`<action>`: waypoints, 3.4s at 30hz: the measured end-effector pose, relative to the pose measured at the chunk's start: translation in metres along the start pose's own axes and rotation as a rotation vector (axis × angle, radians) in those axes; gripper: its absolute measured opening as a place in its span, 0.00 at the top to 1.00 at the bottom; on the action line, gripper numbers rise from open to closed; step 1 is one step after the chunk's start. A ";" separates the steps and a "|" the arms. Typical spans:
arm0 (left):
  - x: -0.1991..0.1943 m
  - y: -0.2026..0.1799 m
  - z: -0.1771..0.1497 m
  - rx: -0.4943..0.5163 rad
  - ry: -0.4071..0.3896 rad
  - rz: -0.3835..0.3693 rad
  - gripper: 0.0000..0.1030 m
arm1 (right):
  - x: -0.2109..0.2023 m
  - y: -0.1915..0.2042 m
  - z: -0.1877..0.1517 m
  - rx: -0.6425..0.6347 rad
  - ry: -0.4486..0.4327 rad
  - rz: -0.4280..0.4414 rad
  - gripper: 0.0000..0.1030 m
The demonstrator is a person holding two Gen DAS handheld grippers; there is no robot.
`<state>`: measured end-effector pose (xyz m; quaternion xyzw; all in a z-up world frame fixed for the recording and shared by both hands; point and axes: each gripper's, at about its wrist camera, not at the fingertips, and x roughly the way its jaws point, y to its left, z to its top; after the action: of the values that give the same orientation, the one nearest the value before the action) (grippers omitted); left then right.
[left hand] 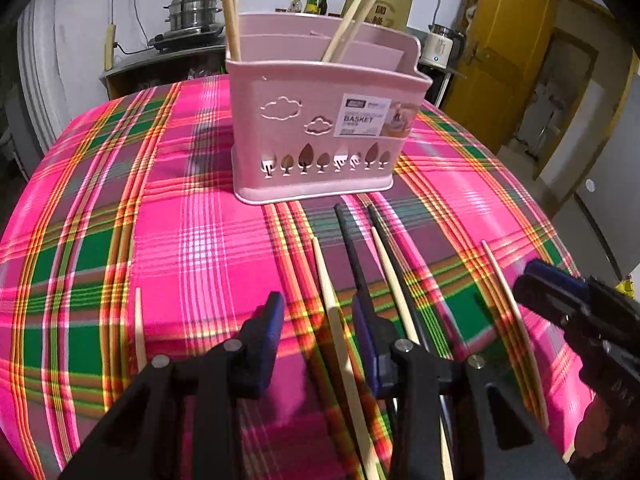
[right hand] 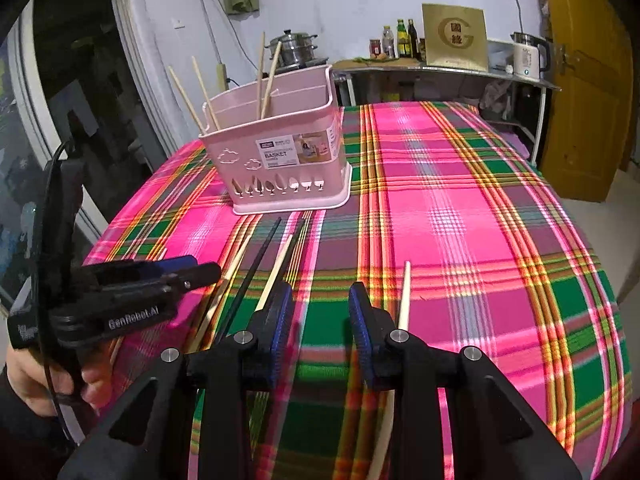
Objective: Organize utensils
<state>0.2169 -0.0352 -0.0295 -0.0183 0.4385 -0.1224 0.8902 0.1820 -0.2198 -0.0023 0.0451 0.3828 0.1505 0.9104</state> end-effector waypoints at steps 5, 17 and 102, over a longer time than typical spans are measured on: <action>0.012 0.001 0.001 0.007 0.028 0.028 0.74 | 0.024 0.002 0.018 0.009 0.039 0.004 0.74; 0.008 0.014 -0.003 -0.028 0.018 0.031 0.83 | 0.086 0.017 0.043 -0.025 0.147 -0.009 0.78; -0.101 0.006 0.045 0.033 -0.243 -0.114 0.95 | -0.034 0.034 0.096 -0.101 -0.132 0.072 0.96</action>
<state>0.1942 -0.0095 0.0760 -0.0433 0.3238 -0.1768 0.9285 0.2194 -0.1944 0.0946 0.0225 0.3122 0.1991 0.9287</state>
